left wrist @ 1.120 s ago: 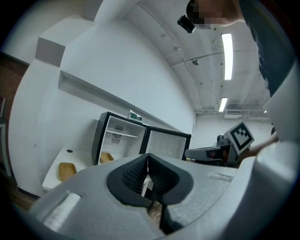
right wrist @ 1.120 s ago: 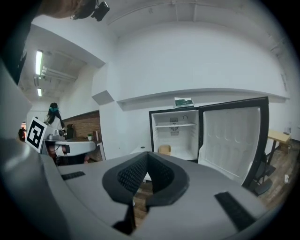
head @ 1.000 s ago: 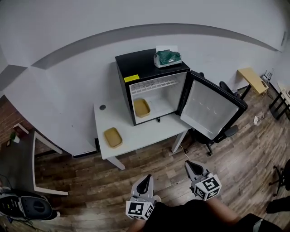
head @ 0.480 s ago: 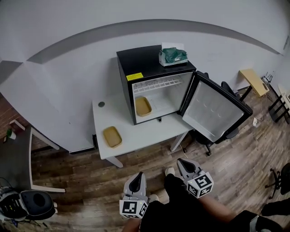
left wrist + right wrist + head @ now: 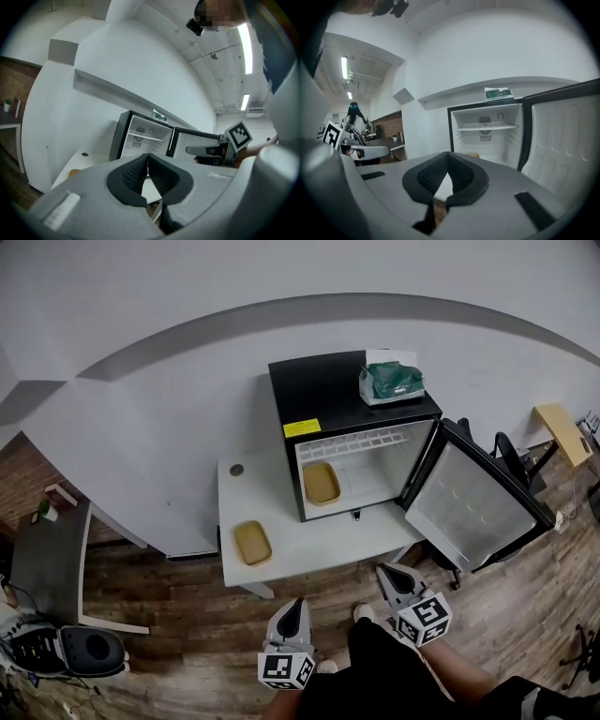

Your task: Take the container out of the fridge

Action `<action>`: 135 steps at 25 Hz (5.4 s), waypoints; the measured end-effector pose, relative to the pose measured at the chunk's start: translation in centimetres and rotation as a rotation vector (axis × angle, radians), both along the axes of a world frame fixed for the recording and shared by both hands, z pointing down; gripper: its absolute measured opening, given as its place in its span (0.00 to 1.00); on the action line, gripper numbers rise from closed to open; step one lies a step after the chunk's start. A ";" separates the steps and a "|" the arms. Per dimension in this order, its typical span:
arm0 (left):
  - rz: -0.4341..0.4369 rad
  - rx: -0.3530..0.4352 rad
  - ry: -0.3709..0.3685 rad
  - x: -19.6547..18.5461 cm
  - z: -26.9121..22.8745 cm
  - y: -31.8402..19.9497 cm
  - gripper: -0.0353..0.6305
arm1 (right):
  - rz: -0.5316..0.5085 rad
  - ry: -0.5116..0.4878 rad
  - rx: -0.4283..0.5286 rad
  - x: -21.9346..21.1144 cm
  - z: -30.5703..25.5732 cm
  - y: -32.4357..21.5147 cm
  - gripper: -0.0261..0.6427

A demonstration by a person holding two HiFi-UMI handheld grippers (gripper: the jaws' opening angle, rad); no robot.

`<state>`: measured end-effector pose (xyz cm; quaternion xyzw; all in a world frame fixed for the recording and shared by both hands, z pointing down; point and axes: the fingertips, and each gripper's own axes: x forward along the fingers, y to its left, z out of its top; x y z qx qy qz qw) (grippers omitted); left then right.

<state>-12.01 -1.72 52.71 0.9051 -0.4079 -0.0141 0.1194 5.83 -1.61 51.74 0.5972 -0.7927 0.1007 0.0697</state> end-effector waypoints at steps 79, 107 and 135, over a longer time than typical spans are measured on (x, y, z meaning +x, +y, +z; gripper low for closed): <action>-0.106 0.011 -0.016 8.3 -0.9 -21.5 0.08 | 0.027 0.003 -0.295 6.3 17.0 -34.6 0.52; -0.271 -0.092 -0.007 2.5 2.4 -18.5 0.08 | 0.028 0.042 -0.577 8.0 28.7 -40.9 0.52; -0.385 -0.082 0.002 -1.0 2.1 -15.7 0.08 | 0.049 0.038 -0.602 8.0 28.8 -40.1 0.21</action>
